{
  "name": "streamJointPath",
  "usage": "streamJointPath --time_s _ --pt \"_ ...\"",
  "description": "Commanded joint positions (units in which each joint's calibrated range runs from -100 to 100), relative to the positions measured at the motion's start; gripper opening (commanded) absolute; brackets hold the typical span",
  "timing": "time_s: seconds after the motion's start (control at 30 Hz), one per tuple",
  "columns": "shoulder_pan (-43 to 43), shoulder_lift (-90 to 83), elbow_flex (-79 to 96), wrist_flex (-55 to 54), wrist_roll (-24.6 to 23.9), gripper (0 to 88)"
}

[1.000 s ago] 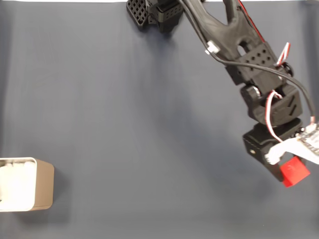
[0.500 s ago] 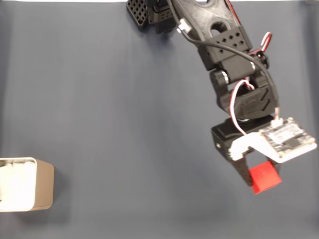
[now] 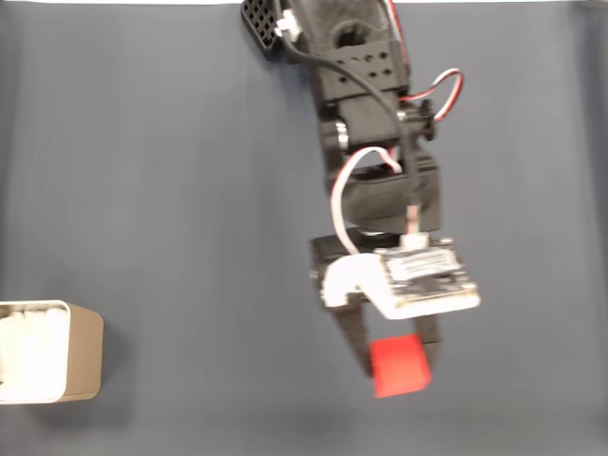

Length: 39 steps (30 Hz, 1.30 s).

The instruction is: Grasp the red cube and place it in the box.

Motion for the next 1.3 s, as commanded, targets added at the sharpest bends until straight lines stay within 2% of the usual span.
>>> streamJointPath --time_s 0.0,0.73,1.27 --pt "3.56 -5.24 -0.25 1.28 -0.29 0.0" --pt "17.06 -7.84 -0.16 1.53 -0.49 0.0" --pt "25.65 -1.78 -4.09 0.46 -0.59 0.0"
